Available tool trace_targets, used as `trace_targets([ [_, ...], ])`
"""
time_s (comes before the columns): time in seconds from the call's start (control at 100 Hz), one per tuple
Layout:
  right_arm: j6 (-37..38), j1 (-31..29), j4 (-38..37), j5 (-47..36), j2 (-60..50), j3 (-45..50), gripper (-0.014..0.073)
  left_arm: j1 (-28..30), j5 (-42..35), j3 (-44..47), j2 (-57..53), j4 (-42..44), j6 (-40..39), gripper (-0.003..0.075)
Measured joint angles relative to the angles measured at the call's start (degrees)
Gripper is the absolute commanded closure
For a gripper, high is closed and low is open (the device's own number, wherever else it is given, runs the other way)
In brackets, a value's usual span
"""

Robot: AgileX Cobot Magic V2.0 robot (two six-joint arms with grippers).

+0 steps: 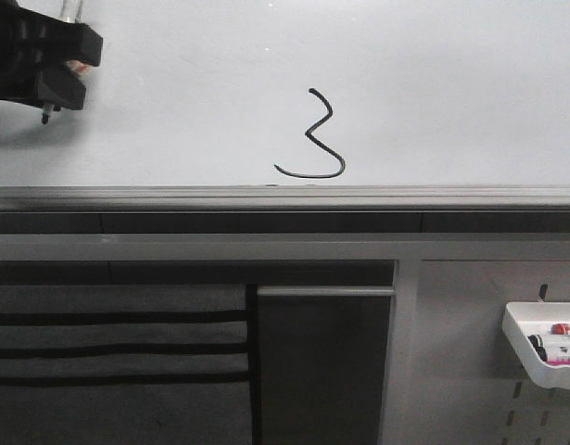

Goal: Write number 3 on whiteboard

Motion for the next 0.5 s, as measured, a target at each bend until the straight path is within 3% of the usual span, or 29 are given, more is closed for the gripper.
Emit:
trace_targets([
  [0.5, 0.1, 0.0, 0.5, 0.1, 0.0, 0.0, 0.0242, 0.0, -0.6, -0.1, 1.5, -3.9, 0.0, 0.0738],
])
